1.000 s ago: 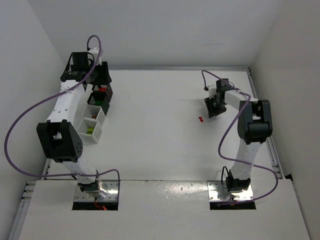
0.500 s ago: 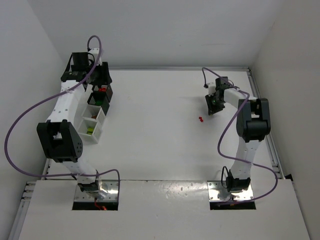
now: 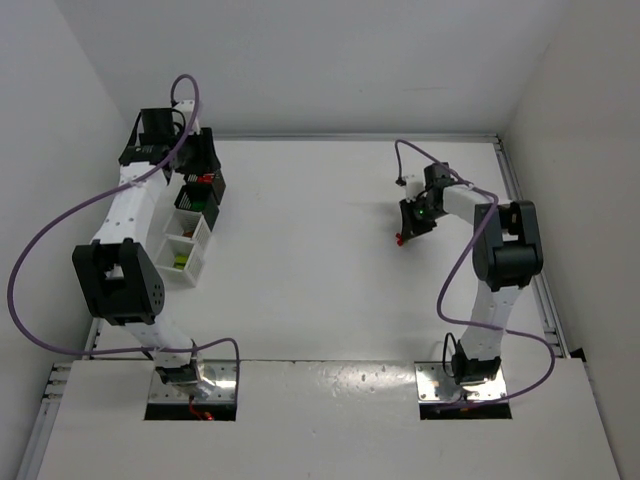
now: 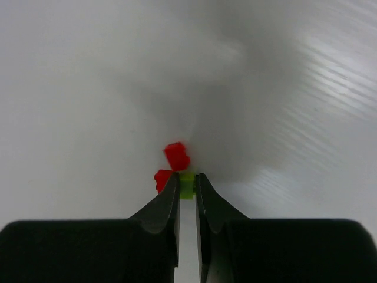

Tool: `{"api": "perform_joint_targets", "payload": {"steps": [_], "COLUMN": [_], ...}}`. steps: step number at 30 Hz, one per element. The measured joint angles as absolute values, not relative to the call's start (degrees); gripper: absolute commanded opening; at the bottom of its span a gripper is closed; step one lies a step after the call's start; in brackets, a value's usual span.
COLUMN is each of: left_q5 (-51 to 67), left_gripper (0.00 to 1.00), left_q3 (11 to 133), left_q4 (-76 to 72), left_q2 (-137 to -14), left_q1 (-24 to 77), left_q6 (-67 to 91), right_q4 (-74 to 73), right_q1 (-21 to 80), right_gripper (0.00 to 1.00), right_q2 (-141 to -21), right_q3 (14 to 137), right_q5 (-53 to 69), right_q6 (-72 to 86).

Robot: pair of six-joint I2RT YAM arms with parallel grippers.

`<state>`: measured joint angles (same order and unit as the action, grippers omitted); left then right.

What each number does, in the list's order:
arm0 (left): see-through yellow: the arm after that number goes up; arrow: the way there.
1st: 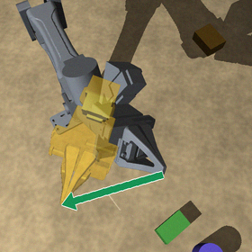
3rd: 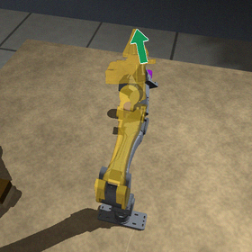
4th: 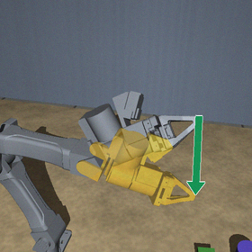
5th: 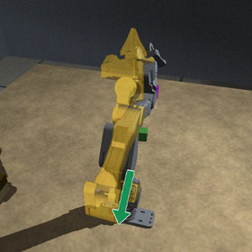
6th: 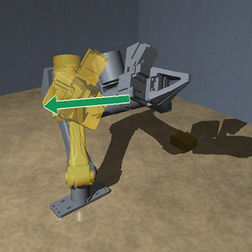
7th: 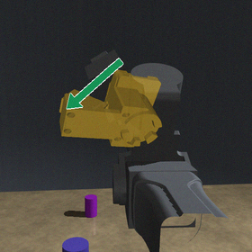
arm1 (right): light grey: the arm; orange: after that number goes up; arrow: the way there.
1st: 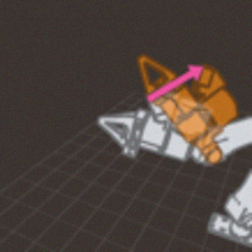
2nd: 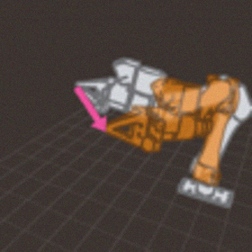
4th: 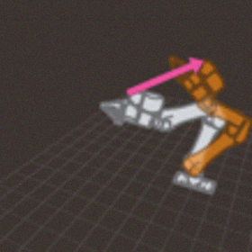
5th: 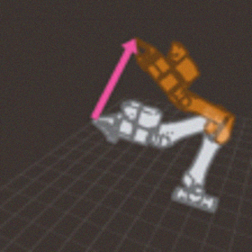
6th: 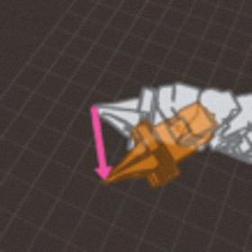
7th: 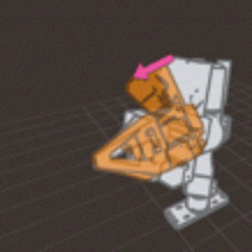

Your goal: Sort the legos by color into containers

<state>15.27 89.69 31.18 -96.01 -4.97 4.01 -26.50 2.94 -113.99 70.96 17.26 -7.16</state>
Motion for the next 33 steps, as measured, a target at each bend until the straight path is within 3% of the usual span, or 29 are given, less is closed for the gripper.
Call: {"api": "perform_joint_targets", "payload": {"steps": [21,23,24,25,27,29,33], "left_q5": [22.9,25.0,26.0,27.3,30.5,34.0,41.0], "left_gripper": [0.58,0.58,0.58,0.59,0.6,0.6,0.61], "left_q3": [78.8,77.2,76.5,75.7,73.7,71.8,68.8], "left_q4": [30.2,30.2,30.3,30.1,30.0,30.1,31.3], "left_q2": [-89.0,-87.9,-87.5,-86.9,-85.8,-84.9,-83.8], "left_q1": [-5.7,-5.8,-5.9,-6.0,-6.2,-6.5,-7.0], "left_q6": [2.6,1.7,1.2,0.6,-0.9,-2.4,-6.6], "right_q4": [-26.0,-26.4,-26.7,-27.0,-27.7,-28.1,-28.9], "right_q1": [19.8,20.8,21.5,22.1,23.5,24.9,27.3], "right_gripper": [0.02,0.11,0.19,0.34,0.45,0.51,0.52], "right_q2": [-120.1,-120.1,-120.1,-120.1,-119.9,-119.5,-119.2], "right_q3": [76.0,76.0,76.0,76.0,76.3,76.7,77.4], "right_q5": [32.4,32.9,33.1,33.2,34.1,33.7,32.5], "right_q6": [-3.7,-4.9,-5.7,-6.3,-7.5,-9.0,-11.5]}}
